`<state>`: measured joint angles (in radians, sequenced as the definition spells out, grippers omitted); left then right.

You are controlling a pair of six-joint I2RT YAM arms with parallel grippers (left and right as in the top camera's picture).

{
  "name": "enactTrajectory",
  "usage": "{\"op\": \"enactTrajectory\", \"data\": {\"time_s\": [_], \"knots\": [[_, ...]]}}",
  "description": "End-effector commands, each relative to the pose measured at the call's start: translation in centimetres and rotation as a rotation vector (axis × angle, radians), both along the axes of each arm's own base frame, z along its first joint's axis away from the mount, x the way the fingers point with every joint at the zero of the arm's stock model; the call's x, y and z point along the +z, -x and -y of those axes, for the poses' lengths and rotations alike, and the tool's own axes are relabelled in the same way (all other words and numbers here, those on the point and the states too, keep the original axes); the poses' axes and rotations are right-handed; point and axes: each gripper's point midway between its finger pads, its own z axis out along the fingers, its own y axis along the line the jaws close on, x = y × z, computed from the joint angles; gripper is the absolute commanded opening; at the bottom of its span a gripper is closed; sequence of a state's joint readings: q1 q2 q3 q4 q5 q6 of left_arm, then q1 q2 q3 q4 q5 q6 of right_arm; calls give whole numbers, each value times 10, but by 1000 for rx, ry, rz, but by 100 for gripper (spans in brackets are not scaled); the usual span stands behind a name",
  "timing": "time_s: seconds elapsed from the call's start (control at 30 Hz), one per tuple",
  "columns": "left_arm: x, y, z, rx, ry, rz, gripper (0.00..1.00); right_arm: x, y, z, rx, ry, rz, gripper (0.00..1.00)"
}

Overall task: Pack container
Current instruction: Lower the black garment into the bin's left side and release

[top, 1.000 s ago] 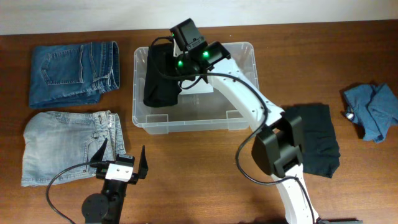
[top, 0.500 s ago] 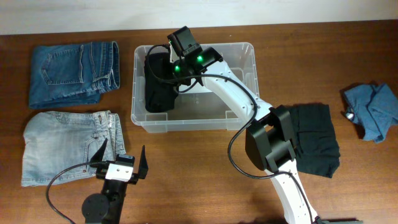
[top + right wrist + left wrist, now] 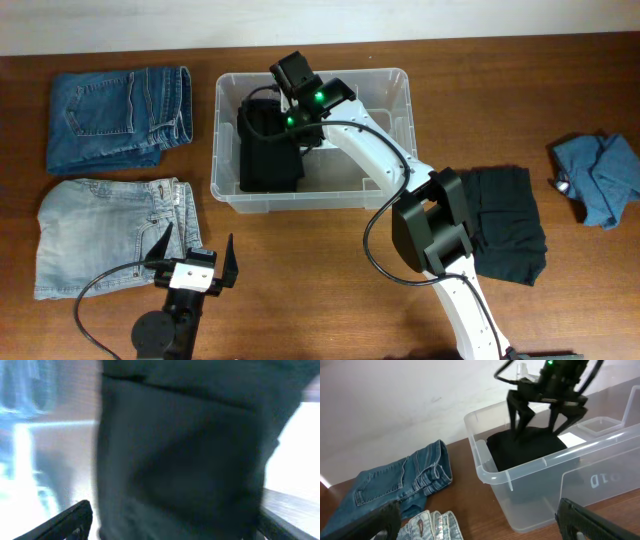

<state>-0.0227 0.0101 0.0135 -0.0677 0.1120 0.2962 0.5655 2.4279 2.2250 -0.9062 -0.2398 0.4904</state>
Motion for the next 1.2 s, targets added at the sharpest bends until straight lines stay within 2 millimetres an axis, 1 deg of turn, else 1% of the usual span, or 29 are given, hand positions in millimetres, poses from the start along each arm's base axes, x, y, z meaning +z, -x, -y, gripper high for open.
{"op": "enactTrajectory", "data": {"time_s": [0.0, 0.03, 0.17, 0.23, 0.27, 0.3, 0.33, 0.4, 0.47, 0.5, 0.57, 0.77, 0.9, 1.0, 1.07, 1.17], "knots": [[-2, 0, -2, 9, -9, 0, 99, -8, -14, 32, 18, 210, 103, 88], [-2, 0, -2, 9, -9, 0, 99, -6, -14, 37, 34, 244, 114, 88], [-2, 0, -2, 9, -9, 0, 99, 1, -12, 46, 73, 300, 124, 88], [-2, 0, -2, 9, -9, 0, 99, 5, -14, 46, 69, 303, 132, 87], [-2, 0, -2, 9, -9, 0, 99, 6, -14, 45, 72, 296, 133, 83], [-2, 0, -2, 9, -9, 0, 99, 7, -12, 41, 92, 280, 131, 74], [-2, 0, -2, 9, -9, 0, 99, 7, -9, 36, 120, 263, 127, 49], [-2, 0, -2, 9, -9, 0, 99, 3, -3, 31, 135, 263, 115, 20], [-2, 0, -2, 9, -9, 0, 99, 0, 3, 27, 148, 266, 105, 7], [-2, 0, -2, 9, -9, 0, 99, -2, 5, 25, 155, 268, 101, 4], [-2, 0, -2, 9, -9, 0, 99, -7, 10, 22, 163, 273, 92, 4], [-2, 0, -2, 9, -9, 0, 99, -37, 31, 8, 210, 242, 32, 4], [-2, 0, -2, 9, -9, 0, 99, -53, 39, 6, 219, 242, 13, 4], [-2, 0, -2, 9, -9, 0, 99, -55, 40, 6, 222, 236, 8, 4], [-2, 0, -2, 9, -9, 0, 99, -53, 39, 0, 228, 210, 16, 4], [-2, 0, -2, 9, -9, 0, 99, -42, 31, -7, 227, 181, 51, 4]]}}
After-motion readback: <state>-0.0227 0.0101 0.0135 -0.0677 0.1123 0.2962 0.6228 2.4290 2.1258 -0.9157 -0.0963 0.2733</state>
